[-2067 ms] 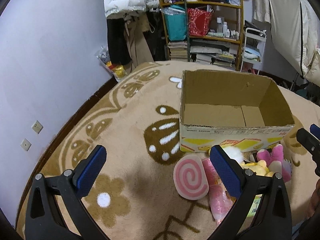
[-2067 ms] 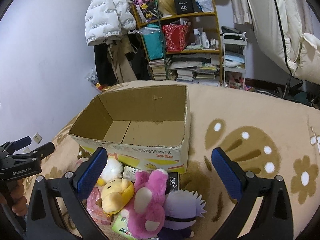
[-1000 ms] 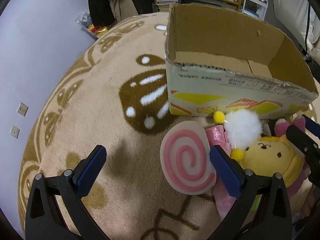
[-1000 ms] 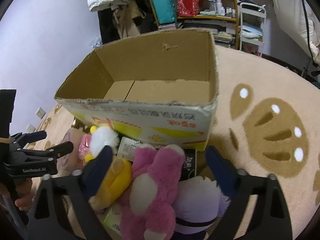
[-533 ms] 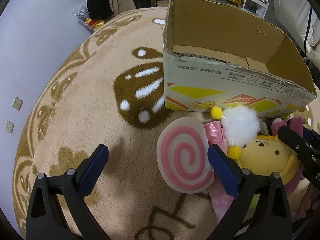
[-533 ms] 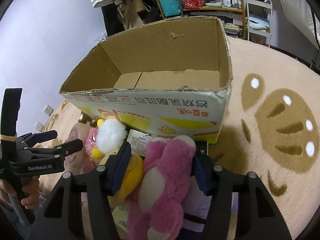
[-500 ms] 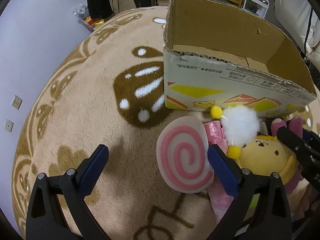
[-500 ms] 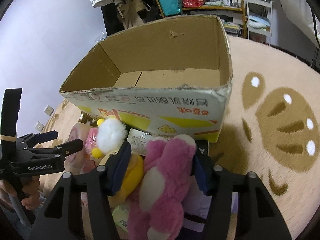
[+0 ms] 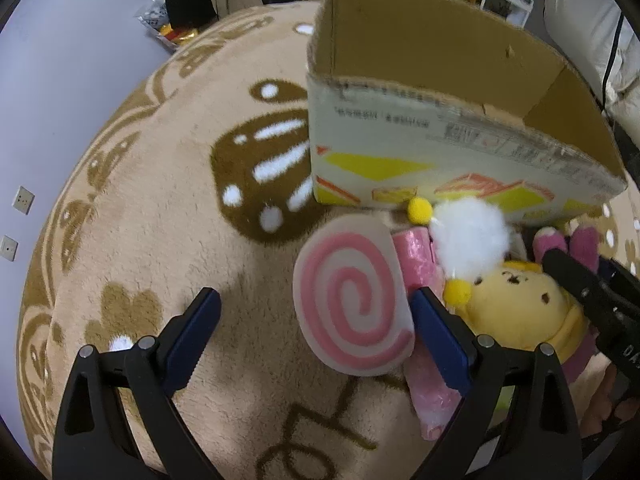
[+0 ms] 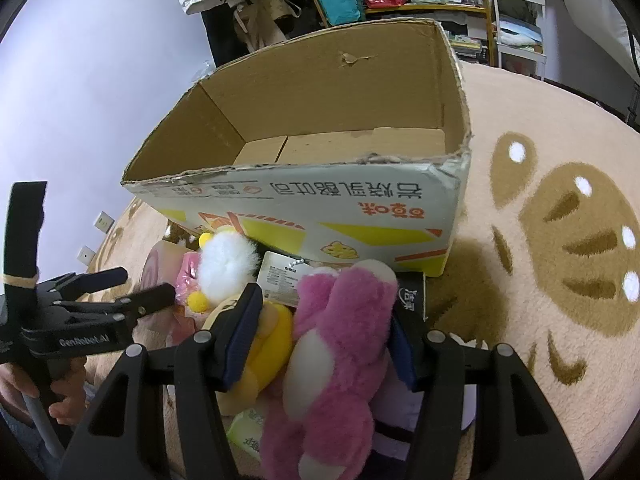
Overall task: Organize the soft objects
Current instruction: 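Lower the right tool onto the pink plush bunny and close it, then grasp the pink-white swirl cushion with the left tool while the right tool lifts the bunny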
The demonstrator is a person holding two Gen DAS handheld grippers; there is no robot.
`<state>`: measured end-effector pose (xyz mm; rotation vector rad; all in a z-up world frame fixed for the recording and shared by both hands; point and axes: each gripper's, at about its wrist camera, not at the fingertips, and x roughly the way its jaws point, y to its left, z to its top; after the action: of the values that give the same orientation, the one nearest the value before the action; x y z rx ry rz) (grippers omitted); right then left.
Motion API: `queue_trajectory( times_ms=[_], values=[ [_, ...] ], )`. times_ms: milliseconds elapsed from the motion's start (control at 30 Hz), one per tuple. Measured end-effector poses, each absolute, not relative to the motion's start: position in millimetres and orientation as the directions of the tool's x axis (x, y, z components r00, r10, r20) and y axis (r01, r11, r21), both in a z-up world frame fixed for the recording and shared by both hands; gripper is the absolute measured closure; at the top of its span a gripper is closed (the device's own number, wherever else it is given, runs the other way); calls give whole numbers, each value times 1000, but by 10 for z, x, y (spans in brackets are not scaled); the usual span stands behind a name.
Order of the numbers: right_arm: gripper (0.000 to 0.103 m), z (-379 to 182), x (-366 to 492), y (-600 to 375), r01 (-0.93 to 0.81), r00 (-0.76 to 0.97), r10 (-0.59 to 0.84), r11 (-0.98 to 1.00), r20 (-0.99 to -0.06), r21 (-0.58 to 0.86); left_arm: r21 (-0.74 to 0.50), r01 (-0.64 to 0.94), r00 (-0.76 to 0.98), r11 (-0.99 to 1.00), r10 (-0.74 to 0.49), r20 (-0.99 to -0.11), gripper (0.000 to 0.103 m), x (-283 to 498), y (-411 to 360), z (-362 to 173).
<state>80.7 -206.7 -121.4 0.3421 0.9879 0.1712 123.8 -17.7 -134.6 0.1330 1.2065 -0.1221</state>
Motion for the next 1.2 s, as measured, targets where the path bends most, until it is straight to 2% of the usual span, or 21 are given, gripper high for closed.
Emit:
queue_trajectory(
  times_ms=[67, 133, 233, 267, 367, 400, 533, 867, 1200],
  values=[
    [42, -1211, 797, -2067, 10, 543, 296, 934, -786, 358, 18, 160, 345, 987, -39, -938, 13, 1243, -160, -1355],
    [42, -1209, 800, -2067, 9, 543, 296, 934, -786, 358, -28, 152, 327, 988, -77, -942, 22, 1251, -129, -1363],
    [48, -1204, 803, -2059, 4, 544, 296, 935, -785, 355, -111, 146, 296, 983, -150, -943, 45, 1260, -102, -1373],
    [52, -1194, 801, -2053, 2, 548, 292, 937, -784, 350, -137, 147, 288, 980, -175, -942, 53, 1260, -102, -1372],
    [69, -1154, 794, -2051, -4, 562, 275, 944, -780, 330, -126, 155, 299, 980, -168, -940, 58, 1244, -124, -1355],
    [77, -1149, 789, -2063, -2, 565, 271, 945, -780, 327, -119, 160, 302, 980, -163, -939, 60, 1233, -137, -1348],
    [77, -1157, 786, -2092, 5, 561, 276, 942, -780, 336, -79, 178, 327, 981, -135, -935, 63, 1172, -204, -1295],
    [79, -866, 590, -2023, -18, 659, 178, 975, -731, 221, -9, 157, 440, 987, -79, -894, 65, 1042, -133, -1040],
    [79, -386, 266, -1977, 26, 795, 44, 994, -605, 108, 43, 143, 582, 989, -49, -812, 65, 749, -74, -653]
  ],
)
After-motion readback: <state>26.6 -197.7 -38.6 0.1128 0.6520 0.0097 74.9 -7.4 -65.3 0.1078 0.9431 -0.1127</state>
